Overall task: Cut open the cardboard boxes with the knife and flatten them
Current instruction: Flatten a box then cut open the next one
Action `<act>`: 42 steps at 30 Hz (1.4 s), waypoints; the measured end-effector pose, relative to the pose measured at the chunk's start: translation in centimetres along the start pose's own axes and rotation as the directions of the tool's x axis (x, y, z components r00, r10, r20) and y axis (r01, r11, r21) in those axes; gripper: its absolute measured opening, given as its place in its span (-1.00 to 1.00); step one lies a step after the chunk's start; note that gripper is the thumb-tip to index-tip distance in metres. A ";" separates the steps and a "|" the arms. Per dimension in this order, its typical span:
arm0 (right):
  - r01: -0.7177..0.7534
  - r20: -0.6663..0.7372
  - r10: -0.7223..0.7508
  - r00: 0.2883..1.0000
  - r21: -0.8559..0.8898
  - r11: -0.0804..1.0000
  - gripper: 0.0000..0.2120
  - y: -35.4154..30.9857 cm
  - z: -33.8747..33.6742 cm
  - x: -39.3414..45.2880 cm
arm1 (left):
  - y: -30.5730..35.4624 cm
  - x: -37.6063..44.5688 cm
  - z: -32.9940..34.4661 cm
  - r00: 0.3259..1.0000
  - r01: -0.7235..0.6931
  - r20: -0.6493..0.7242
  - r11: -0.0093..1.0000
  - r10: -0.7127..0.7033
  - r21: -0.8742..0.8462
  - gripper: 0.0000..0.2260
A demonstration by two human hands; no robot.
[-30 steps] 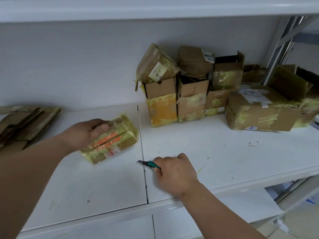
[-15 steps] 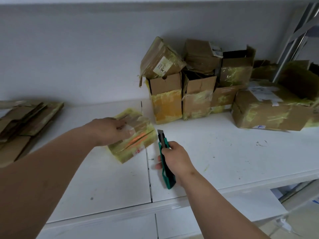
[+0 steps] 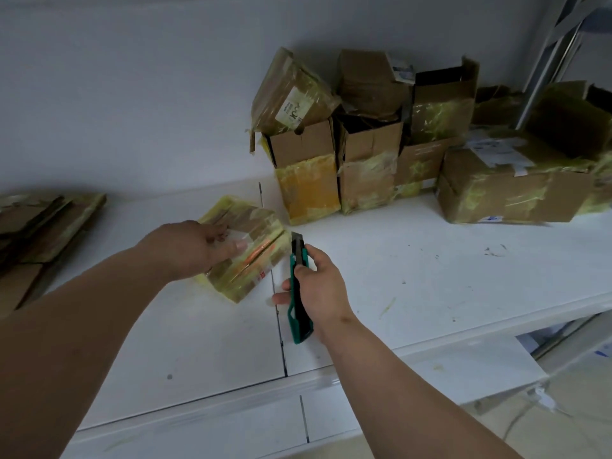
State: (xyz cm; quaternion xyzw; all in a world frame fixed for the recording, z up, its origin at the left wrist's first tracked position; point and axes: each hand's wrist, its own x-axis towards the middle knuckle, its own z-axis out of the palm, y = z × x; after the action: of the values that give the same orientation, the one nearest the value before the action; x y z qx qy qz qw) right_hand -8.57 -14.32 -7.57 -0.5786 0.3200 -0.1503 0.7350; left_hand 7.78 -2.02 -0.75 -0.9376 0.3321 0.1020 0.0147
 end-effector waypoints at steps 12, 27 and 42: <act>0.043 -0.050 -0.048 0.998 -0.097 0.994 -0.77 -1.0 2.7 0.8 | 0.0 0.5 1.1 0.997 0.021 -0.078 0.998 -0.017 0.058 -0.21; 0.039 -0.068 -0.042 0.997 -0.045 0.998 -0.66 -1.0 2.5 0.8 | 0.1 0.6 1.1 0.997 0.008 -0.074 0.996 -0.001 0.086 -0.22; -0.043 0.080 0.045 0.996 -0.027 0.999 -0.74 0.2 4.2 -1.5 | 0.2 1.2 1.2 0.997 -0.014 -0.074 0.995 0.021 0.098 -0.28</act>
State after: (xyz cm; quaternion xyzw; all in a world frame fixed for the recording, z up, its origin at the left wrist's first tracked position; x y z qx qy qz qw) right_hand -7.06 -10.21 -6.81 -0.5862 0.3048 -0.1067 0.7430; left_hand 8.39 -2.77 -2.14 -0.9359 0.3454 0.0506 0.0469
